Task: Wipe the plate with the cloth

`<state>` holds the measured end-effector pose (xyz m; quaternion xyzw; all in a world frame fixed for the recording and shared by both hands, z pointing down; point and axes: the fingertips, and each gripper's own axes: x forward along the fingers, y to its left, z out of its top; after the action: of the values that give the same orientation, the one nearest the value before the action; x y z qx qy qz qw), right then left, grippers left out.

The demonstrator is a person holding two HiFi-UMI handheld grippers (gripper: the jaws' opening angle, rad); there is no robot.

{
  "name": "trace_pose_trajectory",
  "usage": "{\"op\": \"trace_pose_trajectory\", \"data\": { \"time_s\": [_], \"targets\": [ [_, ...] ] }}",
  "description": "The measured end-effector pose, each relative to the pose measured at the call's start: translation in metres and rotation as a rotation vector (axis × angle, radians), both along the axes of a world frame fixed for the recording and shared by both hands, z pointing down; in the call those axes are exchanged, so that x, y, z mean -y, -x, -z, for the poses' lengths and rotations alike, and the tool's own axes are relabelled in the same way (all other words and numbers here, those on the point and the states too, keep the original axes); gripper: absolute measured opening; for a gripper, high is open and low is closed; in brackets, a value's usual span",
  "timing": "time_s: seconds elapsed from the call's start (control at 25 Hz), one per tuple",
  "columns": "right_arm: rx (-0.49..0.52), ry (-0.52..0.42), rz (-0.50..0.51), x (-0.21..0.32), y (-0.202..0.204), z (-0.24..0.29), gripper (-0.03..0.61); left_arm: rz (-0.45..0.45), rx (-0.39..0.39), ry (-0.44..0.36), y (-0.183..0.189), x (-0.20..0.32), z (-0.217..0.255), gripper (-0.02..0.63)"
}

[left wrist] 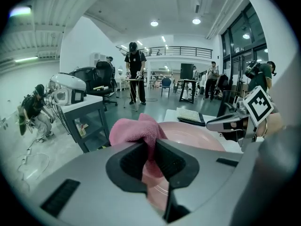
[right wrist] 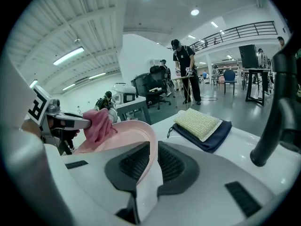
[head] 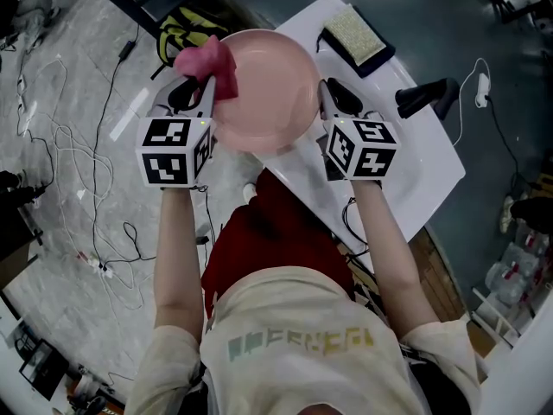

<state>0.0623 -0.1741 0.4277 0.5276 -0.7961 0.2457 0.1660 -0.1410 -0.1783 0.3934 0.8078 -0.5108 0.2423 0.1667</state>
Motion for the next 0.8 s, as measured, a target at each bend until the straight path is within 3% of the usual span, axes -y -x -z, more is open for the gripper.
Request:
{"op": "trace_pose_trajectory", "data": {
  "time_s": [0.32,0.8],
  "targets": [
    [0.055,-0.070,-0.016,-0.018,-0.001,0.032,0.041,0.023,-0.029,-0.030,0.002,-0.007,0.010,0.061],
    [0.073,-0.178,0.023,-0.041,0.007,0.077,0.041,0.043,-0.071,-0.135,0.004,-0.022,0.044,0.061]
  ]
}}
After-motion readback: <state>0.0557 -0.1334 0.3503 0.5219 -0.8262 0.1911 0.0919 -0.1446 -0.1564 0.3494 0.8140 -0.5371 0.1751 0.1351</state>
